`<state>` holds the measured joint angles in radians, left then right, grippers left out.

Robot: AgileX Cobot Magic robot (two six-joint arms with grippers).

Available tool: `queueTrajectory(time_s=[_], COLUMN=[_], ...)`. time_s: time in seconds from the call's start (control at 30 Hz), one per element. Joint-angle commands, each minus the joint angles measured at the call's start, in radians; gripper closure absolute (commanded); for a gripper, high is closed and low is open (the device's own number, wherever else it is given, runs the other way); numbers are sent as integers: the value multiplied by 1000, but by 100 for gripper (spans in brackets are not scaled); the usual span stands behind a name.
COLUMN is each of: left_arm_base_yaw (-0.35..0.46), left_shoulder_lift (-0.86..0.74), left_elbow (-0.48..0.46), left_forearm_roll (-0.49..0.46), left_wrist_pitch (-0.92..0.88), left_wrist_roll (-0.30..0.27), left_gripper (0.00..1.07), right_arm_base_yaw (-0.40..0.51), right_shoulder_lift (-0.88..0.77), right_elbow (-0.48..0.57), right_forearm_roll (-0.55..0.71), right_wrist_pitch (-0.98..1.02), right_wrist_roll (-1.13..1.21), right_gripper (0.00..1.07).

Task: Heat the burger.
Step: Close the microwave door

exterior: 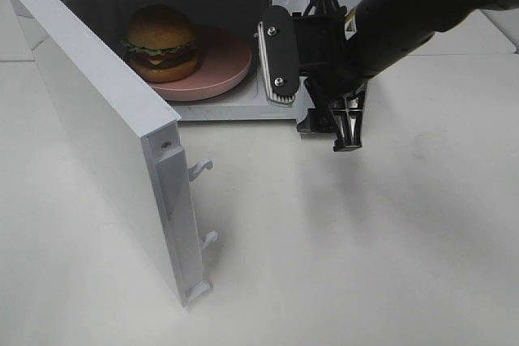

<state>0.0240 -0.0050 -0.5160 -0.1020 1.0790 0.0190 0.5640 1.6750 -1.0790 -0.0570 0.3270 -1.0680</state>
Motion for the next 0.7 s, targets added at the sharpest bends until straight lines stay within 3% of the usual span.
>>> queueTrajectory(time_s=[0.03, 0.7], left_arm_base_yaw=[2, 2], left_shoulder_lift=[-16, -16], left_elbow=[0, 0], left_forearm_roll=[-5, -5], left_wrist_pitch=[-8, -8], left_wrist_roll=[-1, -1], left_gripper=[9, 9], right_arm_base_yaw=[-6, -6], right_shoulder_lift=[-37, -259], right_elbow=[33, 236], right_forearm_roll=[-9, -9], right_wrist_pitch=[1, 12], right_wrist_roll=[38, 438], right_gripper=[31, 31])
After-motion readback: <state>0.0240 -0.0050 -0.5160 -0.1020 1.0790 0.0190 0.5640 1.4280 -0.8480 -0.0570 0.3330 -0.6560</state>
